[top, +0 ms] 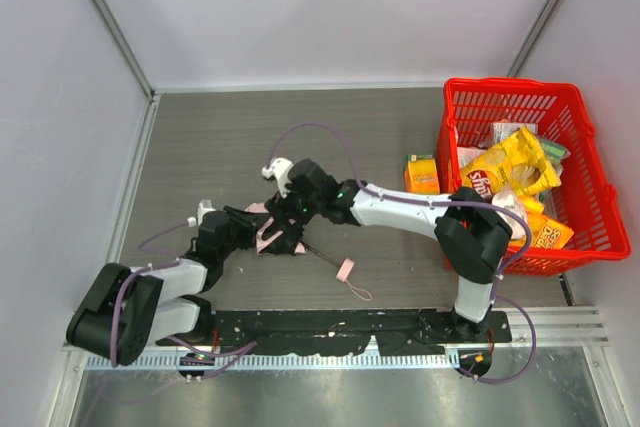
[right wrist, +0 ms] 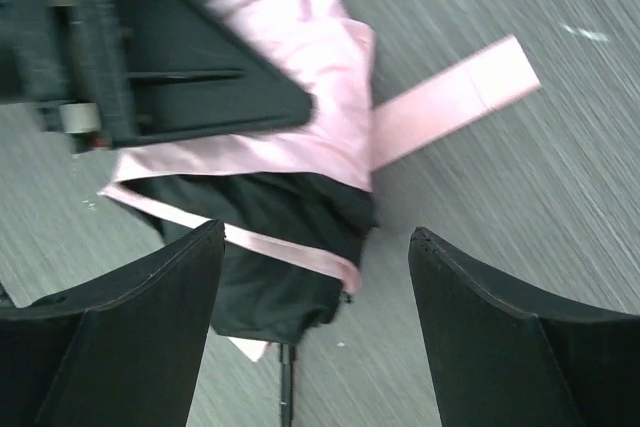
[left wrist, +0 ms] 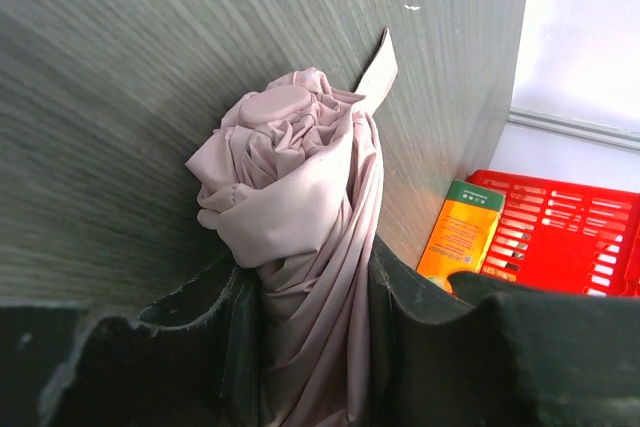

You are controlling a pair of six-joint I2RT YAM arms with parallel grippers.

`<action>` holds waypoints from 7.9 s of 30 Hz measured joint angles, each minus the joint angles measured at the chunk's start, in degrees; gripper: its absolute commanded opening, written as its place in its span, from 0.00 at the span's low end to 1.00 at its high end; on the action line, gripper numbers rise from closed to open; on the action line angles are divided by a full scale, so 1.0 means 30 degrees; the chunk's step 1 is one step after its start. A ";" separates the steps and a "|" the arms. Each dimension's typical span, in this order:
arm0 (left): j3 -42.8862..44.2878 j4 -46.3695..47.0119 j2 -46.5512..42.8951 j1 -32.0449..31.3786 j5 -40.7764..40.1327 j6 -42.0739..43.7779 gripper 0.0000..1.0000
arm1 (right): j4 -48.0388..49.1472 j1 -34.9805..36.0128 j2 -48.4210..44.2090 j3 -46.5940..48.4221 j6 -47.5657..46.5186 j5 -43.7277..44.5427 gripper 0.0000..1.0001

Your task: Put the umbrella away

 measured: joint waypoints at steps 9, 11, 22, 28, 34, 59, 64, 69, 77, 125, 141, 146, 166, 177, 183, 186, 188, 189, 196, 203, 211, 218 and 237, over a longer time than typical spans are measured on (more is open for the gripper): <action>0.0525 -0.5129 -0.3155 0.0000 -0.0554 -0.0160 0.00 | 0.2849 0.2317 -0.0605 -0.0772 -0.2579 0.1122 0.79; 0.0831 -0.5741 -0.3169 0.0000 -0.0546 -0.0248 0.00 | 0.3366 0.2506 -0.0554 -0.0998 -0.3162 0.0969 0.78; 0.1617 -0.8080 -0.3614 -0.0015 -0.0554 -0.0852 0.00 | 0.6040 0.4663 0.0889 -0.2769 -0.5457 0.1654 0.77; 0.2310 -0.9566 -0.3585 0.0007 -0.0401 -0.1552 0.00 | 0.8553 0.5238 0.2317 -0.2863 -0.7118 0.5683 0.74; 0.2834 -1.0571 -0.3388 0.0080 -0.0357 -0.2244 0.00 | 1.1176 0.6200 0.3971 -0.2863 -0.9595 0.9755 0.68; 0.2499 -0.8816 -0.2827 0.0306 0.0248 -0.3286 0.17 | 1.2815 0.5880 0.4743 -0.3082 -1.2182 1.1417 0.01; 0.2171 -0.7701 -0.2776 0.0277 0.0211 -0.2688 0.66 | 1.1657 0.4925 0.4058 -0.3082 -1.0688 0.8998 0.01; 0.1836 -0.8714 -0.5122 0.0168 -0.0226 -0.0933 0.96 | 1.1154 0.3745 0.3738 -0.2922 -0.9187 0.6812 0.01; 0.0036 -1.0499 -1.1351 0.1282 -0.1224 0.0991 1.00 | 1.0280 0.2601 0.3519 -0.2565 -0.7664 0.4182 0.01; 0.2098 0.0729 0.1902 0.1654 0.0678 0.0911 1.00 | 0.7694 -0.4204 0.8903 0.3752 0.7934 -1.4251 0.01; 0.3220 -0.2004 0.1821 0.1814 0.1814 -0.0248 1.00 | 1.1045 -0.4342 0.8786 0.1960 1.1613 -1.4834 0.01; 0.2761 -0.3599 0.0189 0.1792 0.1610 -0.0255 1.00 | 1.1511 -0.4182 0.8786 0.1683 1.2757 -1.5198 0.01; 0.1515 -0.9238 -0.5544 0.1683 0.1107 0.0291 1.00 | 1.0382 -0.4102 0.8065 0.0903 1.2546 -1.5599 0.01; 0.2011 -0.3912 -0.0852 0.1683 0.2557 -0.0087 1.00 | 1.2014 -0.3978 0.7970 0.0357 1.3937 -1.5846 0.01; 0.2004 -0.3257 -0.0408 0.1683 0.2674 -0.0240 1.00 | 1.4375 -0.3774 0.7970 0.0299 1.6116 -1.6232 0.01; 0.2004 -0.2892 -0.0204 0.1683 0.2667 -0.0189 1.00 | 1.4608 -0.3723 0.7970 0.0299 1.6531 -1.6262 0.01; 0.2011 -0.2681 -0.0109 0.1683 0.2630 0.0022 1.00 | 1.4528 -0.3723 0.7970 0.0284 1.6517 -1.6254 0.01; 0.2011 -0.2616 -0.0109 0.1683 0.2594 0.0233 1.00 | 1.4491 -0.3723 0.7970 0.0248 1.6495 -1.6283 0.01; 0.1537 -0.1326 -0.0117 0.1683 0.2164 0.1676 0.92 | 1.4294 -0.3461 0.7970 -0.0058 1.6211 -1.6589 0.01; 0.0831 0.1166 0.0692 0.1683 0.2375 0.2375 0.79 | 1.3930 -0.3104 0.7970 -0.0007 1.6043 -1.6735 0.01; 0.0138 0.3038 0.1151 0.1698 0.2492 0.2448 0.74 | 1.3289 -0.3075 0.7970 0.0372 1.5628 -1.7201 0.01; 0.0000 0.4590 0.1319 0.1814 0.2535 0.2222 0.26 | 1.2378 -0.3082 0.7970 0.1450 1.5220 -1.7456 0.01; 0.0911 1.0018 0.2200 0.1654 0.2900 0.0845 0.00 | 0.3315 -0.3228 0.1545 0.1100 1.1176 -0.9194 0.79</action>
